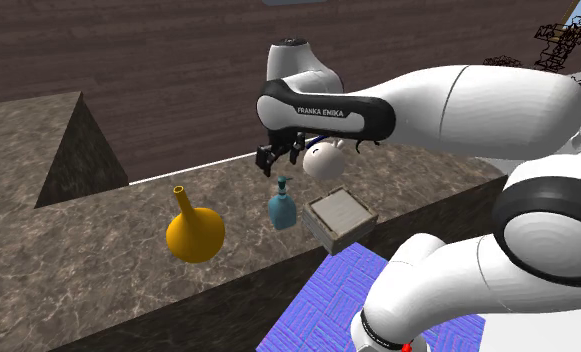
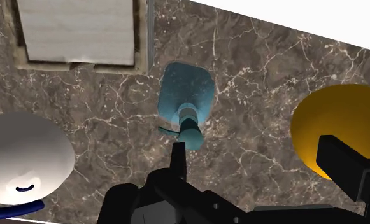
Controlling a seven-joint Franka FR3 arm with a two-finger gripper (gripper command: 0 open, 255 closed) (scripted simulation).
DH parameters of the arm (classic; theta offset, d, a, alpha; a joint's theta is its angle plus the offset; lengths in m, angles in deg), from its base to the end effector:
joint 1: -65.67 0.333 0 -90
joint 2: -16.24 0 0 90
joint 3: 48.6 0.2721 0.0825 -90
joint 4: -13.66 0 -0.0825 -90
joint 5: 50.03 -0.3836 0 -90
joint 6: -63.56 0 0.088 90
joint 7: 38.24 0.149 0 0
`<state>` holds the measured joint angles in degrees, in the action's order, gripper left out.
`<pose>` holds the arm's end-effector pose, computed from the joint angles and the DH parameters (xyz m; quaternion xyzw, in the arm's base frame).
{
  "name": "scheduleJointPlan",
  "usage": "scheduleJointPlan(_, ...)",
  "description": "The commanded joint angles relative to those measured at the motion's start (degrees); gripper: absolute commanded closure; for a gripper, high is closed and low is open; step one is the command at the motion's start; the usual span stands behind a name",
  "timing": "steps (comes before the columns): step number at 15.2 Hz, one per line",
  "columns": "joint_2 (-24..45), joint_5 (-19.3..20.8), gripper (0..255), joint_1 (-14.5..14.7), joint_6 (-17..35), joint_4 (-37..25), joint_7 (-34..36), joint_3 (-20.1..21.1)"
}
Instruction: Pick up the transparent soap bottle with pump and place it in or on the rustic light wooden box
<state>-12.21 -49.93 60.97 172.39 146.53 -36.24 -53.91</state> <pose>0.4277 -0.0762 0.4532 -0.9941 0.0996 -0.0389 0.0187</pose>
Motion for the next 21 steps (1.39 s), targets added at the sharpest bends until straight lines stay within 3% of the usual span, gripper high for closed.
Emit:
scheduleJointPlan(1,3.5,0.1,0,-0.5,2.4,0.0,-0.7,-1.1)
scheduleJointPlan(7,14.2,-0.3,0,-2.1,7.6,-1.9,-3.2,-4.4)
scheduleJointPlan(15,16.4,-0.7,0,-1.9,13.6,2.0,-3.5,-4.5)
scheduleJointPlan(21,16.4,-0.7,0,-1.9,13.6,2.0,-3.5,-4.5)
